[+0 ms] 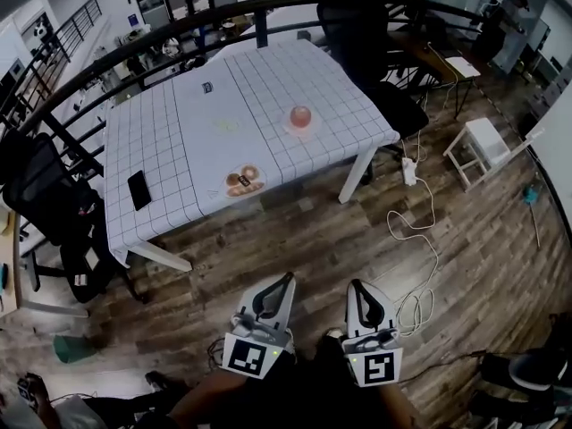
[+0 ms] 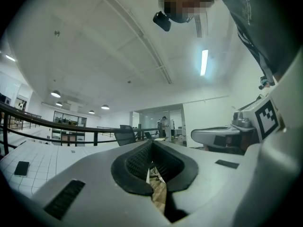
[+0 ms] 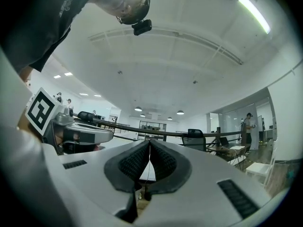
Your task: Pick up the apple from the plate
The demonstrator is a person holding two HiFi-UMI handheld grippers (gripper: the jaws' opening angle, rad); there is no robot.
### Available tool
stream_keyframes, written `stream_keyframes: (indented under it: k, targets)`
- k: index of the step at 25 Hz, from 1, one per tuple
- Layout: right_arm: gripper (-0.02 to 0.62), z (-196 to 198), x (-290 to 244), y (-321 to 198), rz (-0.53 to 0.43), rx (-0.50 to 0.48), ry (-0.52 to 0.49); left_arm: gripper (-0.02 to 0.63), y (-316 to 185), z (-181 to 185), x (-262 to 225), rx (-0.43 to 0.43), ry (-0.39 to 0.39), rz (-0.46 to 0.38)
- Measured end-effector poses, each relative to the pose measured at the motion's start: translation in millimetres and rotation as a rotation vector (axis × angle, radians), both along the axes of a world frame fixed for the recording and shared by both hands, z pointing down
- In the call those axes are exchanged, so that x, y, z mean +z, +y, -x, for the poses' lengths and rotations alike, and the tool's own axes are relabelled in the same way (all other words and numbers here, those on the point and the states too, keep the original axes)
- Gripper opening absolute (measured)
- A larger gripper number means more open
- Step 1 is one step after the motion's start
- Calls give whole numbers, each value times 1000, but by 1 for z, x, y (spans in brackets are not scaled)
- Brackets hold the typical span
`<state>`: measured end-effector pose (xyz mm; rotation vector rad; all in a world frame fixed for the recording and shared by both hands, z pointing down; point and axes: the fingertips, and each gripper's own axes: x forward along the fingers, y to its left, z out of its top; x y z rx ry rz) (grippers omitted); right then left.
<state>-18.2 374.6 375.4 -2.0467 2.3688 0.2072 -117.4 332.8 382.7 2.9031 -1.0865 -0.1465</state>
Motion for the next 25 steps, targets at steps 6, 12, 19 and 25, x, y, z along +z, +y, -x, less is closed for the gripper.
stream_keyframes:
  k: [6, 12, 19, 25]
  targets:
    - [23, 4, 5, -44, -12, -50, -25, 11, -35, -3, 8, -7, -9, 4]
    - [23, -11, 14, -102, -6, -108, -36, 11, -87, -30, 16, -46, -62, -15]
    - [23, -49, 16, -176, 16, -152, -66, 11, -154, -70, 16, -90, -52, 12]
    - [23, -84, 16, -229, 11, -170, -102, 11, -204, -93, 18, -123, -66, 34]
